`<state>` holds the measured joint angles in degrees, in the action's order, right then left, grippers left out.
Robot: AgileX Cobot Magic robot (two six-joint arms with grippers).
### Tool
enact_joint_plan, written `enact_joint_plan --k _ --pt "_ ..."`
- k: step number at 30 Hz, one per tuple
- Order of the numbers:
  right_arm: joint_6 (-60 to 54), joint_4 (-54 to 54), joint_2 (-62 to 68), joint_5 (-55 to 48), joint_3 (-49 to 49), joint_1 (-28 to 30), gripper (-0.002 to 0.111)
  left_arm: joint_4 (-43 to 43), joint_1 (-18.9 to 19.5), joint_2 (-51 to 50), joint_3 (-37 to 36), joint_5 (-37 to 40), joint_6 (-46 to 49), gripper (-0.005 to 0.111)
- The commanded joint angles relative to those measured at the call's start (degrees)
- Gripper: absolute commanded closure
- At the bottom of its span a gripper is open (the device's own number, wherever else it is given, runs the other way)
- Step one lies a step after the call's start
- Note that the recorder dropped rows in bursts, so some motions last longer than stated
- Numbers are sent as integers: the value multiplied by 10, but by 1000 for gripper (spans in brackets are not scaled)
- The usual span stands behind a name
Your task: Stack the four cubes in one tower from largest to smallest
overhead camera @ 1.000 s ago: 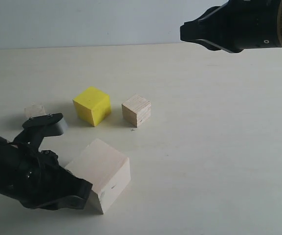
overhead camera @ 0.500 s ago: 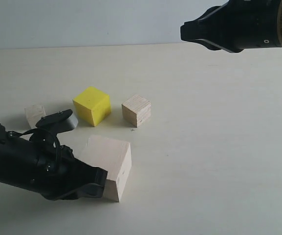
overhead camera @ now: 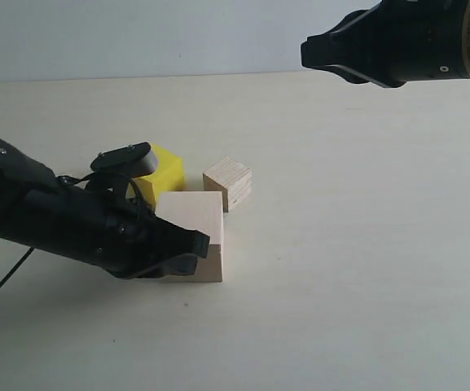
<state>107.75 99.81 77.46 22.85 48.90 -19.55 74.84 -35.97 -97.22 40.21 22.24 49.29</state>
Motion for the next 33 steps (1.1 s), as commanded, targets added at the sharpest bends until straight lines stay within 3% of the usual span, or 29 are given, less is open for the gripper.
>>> enact_joint_plan --k 1,10,17,23,28,33 --pt "3 1 0 10 3 -1 108 6 0 -20 13 -22 12 107" --pt "3 1 0 14 3 -1 108 7 0 5 13 -2 12 107" --pt "-6 1 9 15 8 -1 108 7 0 124 13 15 10 107" --pt "-15 1 87 60 71 -1 108 -11 4 234 13 11 6 107" --pt "-15 1 139 91 138 -5 108 -100 44 309 13 13 -73 107" --pt "-38 1 176 87 199 -21 108 -253 111 362 13 45 -197 107"
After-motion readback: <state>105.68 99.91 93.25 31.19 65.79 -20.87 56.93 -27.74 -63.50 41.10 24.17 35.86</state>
